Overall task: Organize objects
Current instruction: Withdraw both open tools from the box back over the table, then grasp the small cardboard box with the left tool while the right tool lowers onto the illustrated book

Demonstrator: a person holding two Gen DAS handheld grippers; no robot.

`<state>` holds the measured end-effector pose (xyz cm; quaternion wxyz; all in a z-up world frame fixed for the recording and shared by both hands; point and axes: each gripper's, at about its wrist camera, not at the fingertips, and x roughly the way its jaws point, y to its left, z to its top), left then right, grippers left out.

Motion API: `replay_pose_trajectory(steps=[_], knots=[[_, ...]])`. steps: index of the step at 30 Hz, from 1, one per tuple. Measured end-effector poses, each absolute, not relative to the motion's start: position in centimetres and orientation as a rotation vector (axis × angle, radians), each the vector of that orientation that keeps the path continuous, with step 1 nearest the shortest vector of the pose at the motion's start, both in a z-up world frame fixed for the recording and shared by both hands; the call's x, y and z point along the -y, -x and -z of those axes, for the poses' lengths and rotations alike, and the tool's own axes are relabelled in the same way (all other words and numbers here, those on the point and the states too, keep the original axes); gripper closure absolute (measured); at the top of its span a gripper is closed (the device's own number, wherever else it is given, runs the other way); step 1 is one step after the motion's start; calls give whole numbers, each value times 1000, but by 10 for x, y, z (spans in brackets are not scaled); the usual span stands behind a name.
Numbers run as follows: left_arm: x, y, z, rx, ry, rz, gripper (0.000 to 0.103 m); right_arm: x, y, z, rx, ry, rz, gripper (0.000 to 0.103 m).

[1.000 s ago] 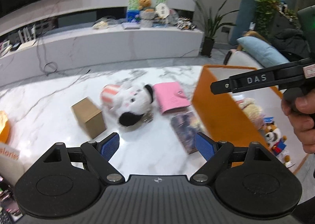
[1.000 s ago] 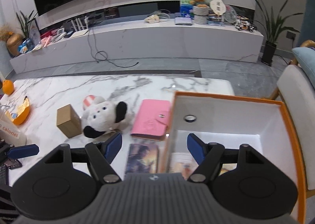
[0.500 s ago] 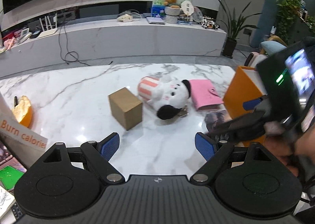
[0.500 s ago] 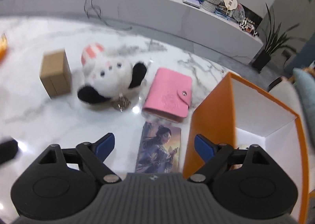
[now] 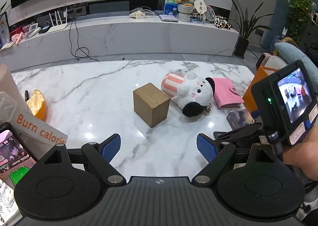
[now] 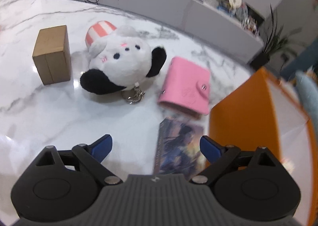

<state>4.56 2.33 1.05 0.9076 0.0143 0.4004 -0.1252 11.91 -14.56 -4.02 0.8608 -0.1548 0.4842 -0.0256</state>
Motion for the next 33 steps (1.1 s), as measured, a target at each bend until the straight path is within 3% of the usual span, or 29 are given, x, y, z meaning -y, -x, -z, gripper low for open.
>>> replay_pose_trajectory(steps=[11,22,33], knots=[[-18,-43,-11,-824,-43,278,4,155,-119,51,-1004,130,161,3],[-14,-43,-8,-831,-50,286,4,152,-121,59,-916,154,209,1],[-10,-44,-7,-834,-54,292,4,143,-103,76,-710,79,413,1]])
